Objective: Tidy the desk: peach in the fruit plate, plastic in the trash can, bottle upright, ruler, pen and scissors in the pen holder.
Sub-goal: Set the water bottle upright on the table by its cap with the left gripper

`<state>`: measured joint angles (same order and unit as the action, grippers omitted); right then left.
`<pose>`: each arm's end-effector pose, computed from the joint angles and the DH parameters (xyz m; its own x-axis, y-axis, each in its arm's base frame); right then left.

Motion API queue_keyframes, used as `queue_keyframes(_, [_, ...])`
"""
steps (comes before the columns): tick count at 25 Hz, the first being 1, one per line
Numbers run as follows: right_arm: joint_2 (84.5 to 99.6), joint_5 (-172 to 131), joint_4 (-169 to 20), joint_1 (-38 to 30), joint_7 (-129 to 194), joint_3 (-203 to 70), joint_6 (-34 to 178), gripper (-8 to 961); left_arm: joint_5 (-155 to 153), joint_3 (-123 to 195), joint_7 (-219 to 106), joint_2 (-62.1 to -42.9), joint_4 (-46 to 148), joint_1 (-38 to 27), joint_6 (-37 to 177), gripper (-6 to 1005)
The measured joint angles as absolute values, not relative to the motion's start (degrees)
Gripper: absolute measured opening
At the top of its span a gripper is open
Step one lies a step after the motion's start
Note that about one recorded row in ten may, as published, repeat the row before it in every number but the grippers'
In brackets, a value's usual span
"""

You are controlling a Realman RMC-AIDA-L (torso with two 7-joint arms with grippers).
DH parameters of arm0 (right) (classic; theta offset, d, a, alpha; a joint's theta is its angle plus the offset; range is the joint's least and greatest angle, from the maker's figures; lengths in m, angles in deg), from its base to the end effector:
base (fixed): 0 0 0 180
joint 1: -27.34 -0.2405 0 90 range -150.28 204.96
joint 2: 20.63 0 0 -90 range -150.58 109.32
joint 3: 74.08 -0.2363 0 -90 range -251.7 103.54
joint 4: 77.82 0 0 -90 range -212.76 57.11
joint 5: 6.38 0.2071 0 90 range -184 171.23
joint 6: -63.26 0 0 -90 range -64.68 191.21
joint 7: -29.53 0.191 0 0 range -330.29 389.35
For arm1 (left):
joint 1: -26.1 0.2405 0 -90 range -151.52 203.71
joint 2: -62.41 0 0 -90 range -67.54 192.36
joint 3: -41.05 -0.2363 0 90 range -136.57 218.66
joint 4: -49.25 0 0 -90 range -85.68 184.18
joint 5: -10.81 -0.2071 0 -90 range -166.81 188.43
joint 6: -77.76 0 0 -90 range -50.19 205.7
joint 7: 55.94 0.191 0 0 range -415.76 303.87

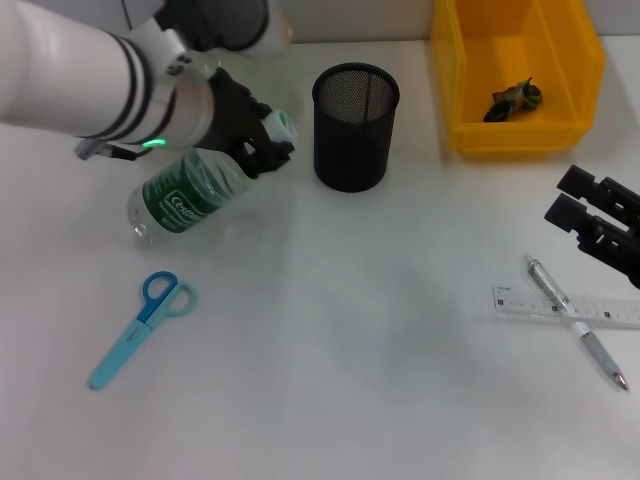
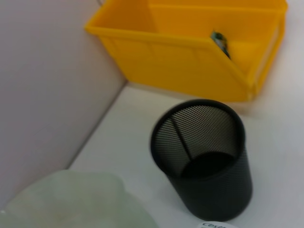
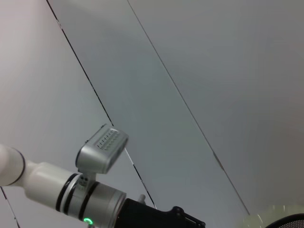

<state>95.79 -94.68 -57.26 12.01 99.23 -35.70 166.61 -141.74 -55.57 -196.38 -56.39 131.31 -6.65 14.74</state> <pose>0.2570 0.2616 0.0088 0.3751 -0.2968 -0.8782 -0.6453 -0.7637 -0.0175 -0.1299 0.3918 -0.0605 0.9545 0.2329 -0.1863 0.0877 -0.8162 -0.5711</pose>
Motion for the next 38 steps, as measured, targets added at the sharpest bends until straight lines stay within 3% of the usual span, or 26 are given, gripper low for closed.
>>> queue_keyframes(12, [95.82,-94.82,-57.26,10.62,99.23,-35.77,166.58,705,-141.93,-53.93,-198.01,-56.34,143.21,0.49,12.85,435])
queue_keyframes(38, [95.81,-94.79,-57.26,9.10,99.16,-35.85,163.68,705,-137.20,-49.74,-199.31,-56.39,143.41,2.37,14.59,435])
